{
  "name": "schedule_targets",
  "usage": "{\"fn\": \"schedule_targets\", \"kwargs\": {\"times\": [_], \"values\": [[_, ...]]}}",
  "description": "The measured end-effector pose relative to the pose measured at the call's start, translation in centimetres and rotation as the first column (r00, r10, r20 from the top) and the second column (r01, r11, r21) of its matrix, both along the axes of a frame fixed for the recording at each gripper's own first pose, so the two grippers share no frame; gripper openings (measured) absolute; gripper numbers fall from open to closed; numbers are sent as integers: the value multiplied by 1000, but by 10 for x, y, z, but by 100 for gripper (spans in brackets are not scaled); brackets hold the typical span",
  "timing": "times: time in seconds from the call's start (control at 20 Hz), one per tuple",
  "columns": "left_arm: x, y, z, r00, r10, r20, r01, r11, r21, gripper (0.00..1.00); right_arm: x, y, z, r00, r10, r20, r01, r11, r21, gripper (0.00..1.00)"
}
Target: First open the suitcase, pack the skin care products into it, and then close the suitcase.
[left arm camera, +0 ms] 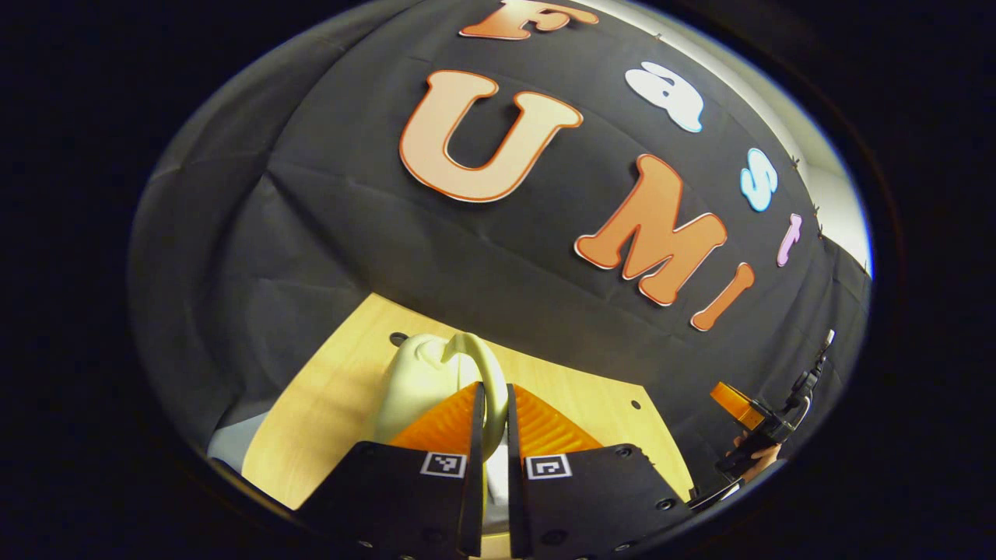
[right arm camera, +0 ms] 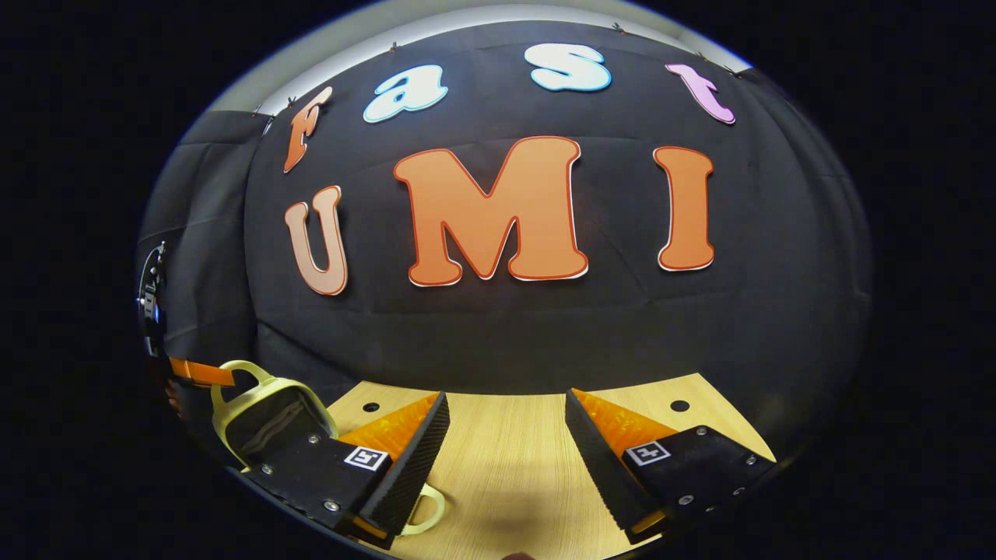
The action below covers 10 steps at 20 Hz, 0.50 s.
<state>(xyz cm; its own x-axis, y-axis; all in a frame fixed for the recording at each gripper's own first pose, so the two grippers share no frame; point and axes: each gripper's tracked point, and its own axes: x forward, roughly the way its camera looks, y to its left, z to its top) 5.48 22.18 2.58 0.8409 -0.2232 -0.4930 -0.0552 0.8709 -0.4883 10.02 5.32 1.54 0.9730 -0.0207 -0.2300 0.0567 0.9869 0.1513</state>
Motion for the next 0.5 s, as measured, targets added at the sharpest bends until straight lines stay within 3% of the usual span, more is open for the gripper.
{"fn": "schedule_targets", "kwargs": {"times": [0.25, 0.5], "values": [[-3, -78, -14, 994, -105, -19, 105, 994, 2, 14, -9, -16, -6, 1000, 15, 0, -15, 1000, 15, 95], [-4, -150, -46, 979, -188, -75, 183, 981, -70, 14, -17, -34, -16, 1000, 28, -10, -28, 999, 20, 95]]}}
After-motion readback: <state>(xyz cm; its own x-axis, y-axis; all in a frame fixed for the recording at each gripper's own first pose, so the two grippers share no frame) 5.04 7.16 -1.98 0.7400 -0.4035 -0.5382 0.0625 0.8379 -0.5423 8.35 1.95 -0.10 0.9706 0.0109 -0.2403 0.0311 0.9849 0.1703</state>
